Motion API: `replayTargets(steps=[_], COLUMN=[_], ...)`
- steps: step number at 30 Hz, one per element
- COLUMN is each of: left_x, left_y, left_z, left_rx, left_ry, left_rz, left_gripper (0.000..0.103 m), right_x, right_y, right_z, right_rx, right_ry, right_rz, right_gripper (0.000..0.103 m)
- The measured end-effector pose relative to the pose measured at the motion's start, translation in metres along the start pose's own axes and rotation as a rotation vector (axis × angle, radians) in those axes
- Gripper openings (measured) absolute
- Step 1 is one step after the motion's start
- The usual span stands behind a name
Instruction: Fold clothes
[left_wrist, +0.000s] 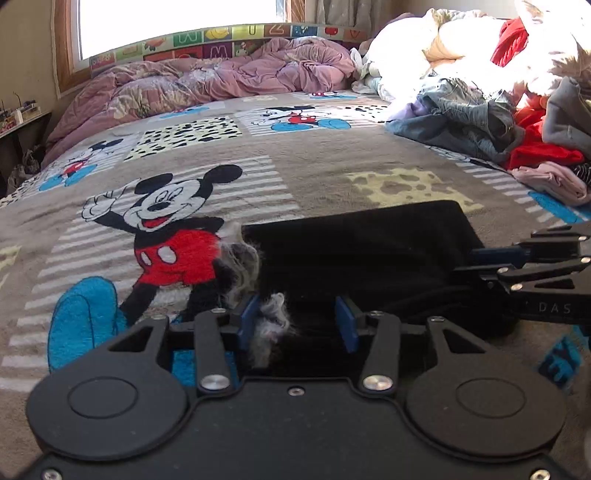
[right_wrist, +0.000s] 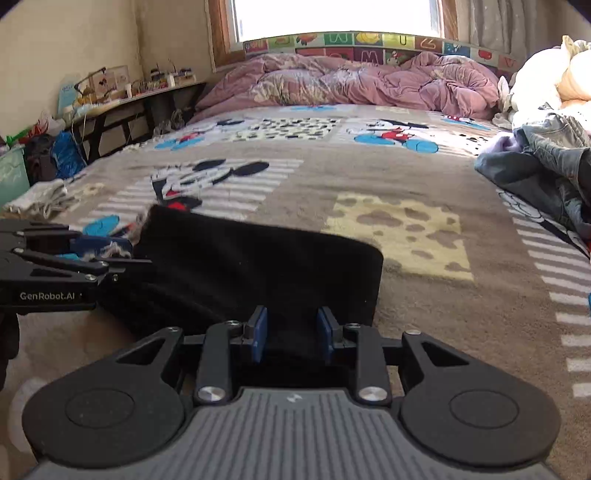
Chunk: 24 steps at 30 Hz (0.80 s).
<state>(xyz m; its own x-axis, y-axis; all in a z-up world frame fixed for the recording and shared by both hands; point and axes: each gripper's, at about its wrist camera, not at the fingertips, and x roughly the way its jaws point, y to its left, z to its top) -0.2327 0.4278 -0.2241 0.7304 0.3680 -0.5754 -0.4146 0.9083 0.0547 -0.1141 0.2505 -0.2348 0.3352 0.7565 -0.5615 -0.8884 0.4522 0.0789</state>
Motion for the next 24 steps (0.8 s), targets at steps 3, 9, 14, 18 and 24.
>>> replayTargets(steps=[3, 9, 14, 18, 24], left_x=[-0.012, -0.04, -0.036, -0.015, 0.008], left_y=[0.007, 0.047, 0.082, 0.097, 0.092], left_z=[0.015, 0.011, -0.003, -0.011, -0.011], left_rx=[-0.067, -0.382, -0.664, -0.827, -0.925], left_ry=[0.029, 0.016, 0.044, 0.09, 0.093], left_rz=[-0.016, -0.091, -0.16, -0.228, -0.278], left_gripper=[0.047, 0.067, 0.07, 0.072, 0.071], right_x=[-0.017, -0.042, -0.023, -0.009, 0.014], right_y=[0.001, -0.039, -0.086, -0.096, -0.091], right_z=[0.009, 0.009, -0.012, -0.023, -0.022], right_rx=[0.035, 0.316, 0.689, 0.793, 0.793], right_ry=[-0.014, -0.039, -0.012, 0.001, 0.02], right_rz=[-0.002, 0.038, 0.12, 0.153, 0.206], right_gripper=[0.031, 0.068, 0.068, 0.069, 0.053])
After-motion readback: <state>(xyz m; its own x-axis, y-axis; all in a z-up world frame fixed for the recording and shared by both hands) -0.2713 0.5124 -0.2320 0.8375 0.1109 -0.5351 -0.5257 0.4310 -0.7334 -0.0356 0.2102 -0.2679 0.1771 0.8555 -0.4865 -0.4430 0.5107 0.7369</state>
